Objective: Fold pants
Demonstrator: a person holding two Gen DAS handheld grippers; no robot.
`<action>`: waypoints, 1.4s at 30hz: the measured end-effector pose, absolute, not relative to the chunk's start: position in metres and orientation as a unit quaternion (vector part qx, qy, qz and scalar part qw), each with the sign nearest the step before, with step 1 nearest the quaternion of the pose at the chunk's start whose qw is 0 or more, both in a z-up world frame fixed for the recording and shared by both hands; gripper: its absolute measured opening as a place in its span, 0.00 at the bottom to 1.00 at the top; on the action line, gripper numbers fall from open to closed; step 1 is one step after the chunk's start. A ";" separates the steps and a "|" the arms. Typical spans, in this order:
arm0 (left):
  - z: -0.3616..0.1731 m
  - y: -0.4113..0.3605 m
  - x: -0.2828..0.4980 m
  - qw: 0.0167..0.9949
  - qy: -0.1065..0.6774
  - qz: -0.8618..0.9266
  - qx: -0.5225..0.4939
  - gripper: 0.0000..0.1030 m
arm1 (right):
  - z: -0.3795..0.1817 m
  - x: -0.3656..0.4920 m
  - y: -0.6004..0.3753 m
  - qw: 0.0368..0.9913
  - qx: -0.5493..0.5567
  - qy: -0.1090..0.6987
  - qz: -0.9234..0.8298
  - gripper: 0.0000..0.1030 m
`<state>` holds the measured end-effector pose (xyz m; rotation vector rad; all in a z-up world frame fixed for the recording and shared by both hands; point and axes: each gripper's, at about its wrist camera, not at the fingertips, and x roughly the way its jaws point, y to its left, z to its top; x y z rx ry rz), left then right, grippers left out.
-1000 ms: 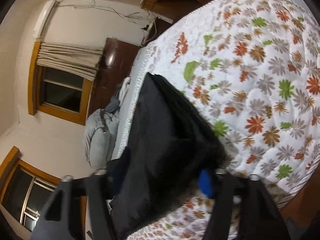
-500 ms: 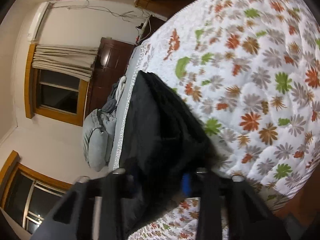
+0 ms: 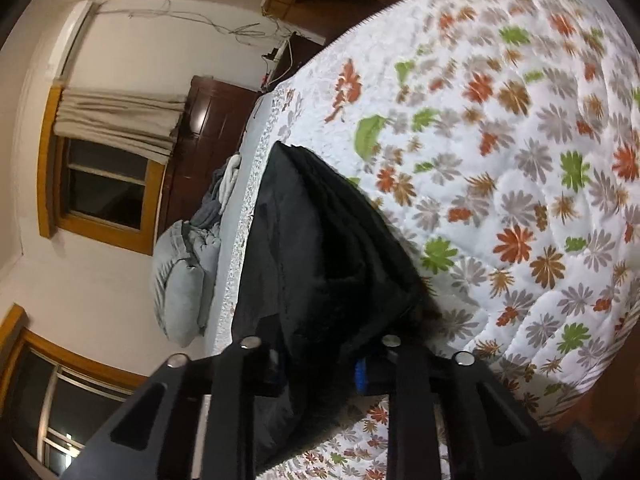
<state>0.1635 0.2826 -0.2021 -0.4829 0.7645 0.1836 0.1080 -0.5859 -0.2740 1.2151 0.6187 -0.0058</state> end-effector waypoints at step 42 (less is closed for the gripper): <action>-0.210 0.284 0.162 0.894 0.359 0.085 -0.253 0.97 | -0.089 0.147 -0.487 0.884 0.369 0.288 -0.009 0.16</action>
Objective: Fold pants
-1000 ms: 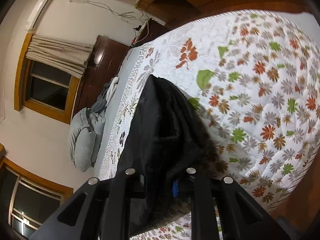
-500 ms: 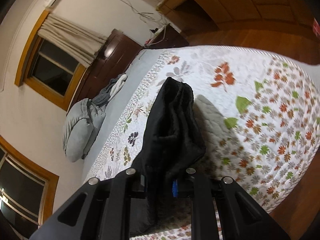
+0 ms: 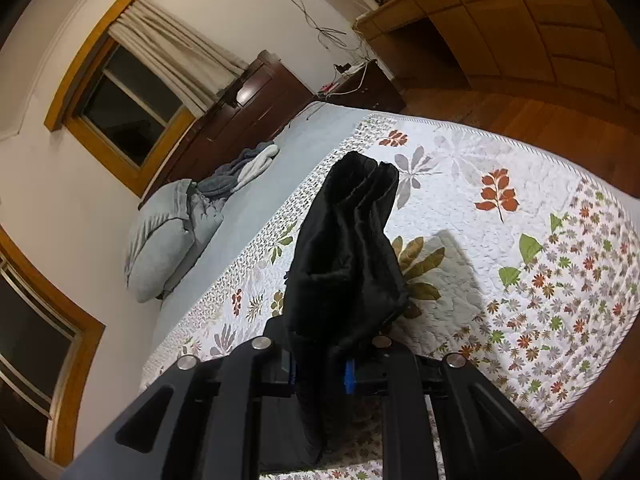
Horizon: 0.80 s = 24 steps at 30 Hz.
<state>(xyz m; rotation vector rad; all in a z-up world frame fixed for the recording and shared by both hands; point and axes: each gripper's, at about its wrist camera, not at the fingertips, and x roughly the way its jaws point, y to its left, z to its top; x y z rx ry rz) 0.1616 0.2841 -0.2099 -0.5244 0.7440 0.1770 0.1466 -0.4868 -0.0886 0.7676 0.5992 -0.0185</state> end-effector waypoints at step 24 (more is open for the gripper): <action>-0.211 0.287 0.157 0.893 0.352 0.074 -0.269 0.97 | -0.028 0.159 -0.404 0.923 0.245 0.294 0.017 0.16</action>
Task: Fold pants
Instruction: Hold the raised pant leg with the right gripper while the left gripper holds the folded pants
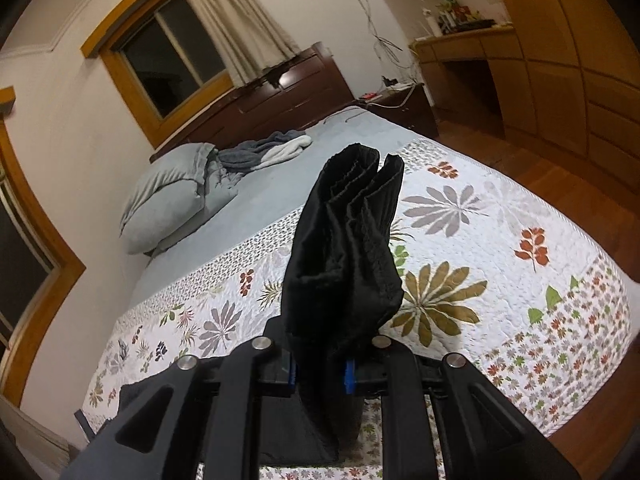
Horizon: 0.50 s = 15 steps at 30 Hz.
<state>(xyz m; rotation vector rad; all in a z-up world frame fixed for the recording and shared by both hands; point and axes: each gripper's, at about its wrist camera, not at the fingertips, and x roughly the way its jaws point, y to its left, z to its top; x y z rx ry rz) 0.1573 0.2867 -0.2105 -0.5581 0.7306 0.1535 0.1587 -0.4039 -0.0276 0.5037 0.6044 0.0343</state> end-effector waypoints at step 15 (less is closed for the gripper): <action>-0.206 0.281 0.157 0.896 0.351 0.092 -0.257 0.97 | -0.012 0.170 -0.355 0.934 0.191 0.300 0.041 0.16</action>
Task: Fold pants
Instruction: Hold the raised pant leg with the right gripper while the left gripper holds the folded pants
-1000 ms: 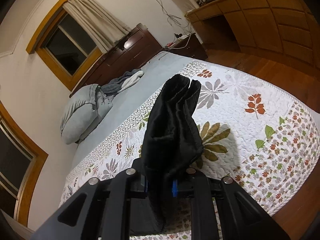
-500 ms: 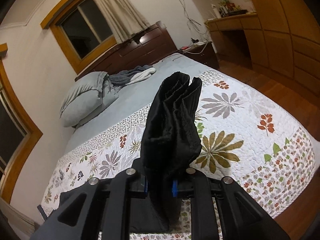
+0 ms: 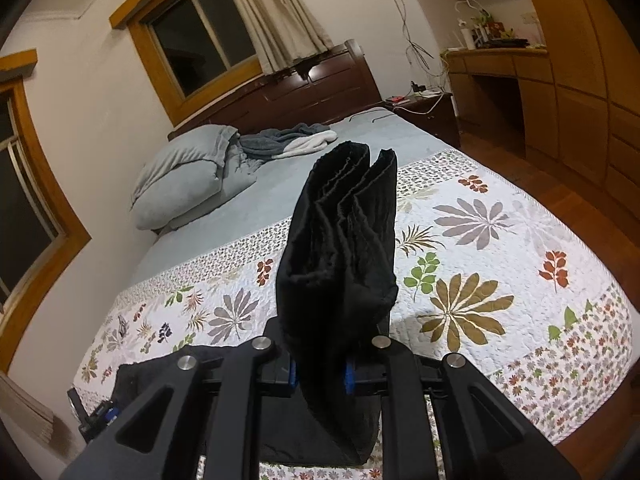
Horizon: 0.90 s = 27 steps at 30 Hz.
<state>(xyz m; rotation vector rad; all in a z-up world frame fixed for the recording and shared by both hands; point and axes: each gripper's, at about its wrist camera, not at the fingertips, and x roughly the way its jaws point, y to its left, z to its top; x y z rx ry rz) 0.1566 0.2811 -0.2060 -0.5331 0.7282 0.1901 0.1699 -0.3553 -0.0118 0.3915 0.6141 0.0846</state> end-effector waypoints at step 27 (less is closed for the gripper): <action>-0.165 0.244 0.142 0.937 0.293 0.160 -0.105 0.97 | -0.018 0.222 -0.216 0.930 0.082 0.346 0.088 0.16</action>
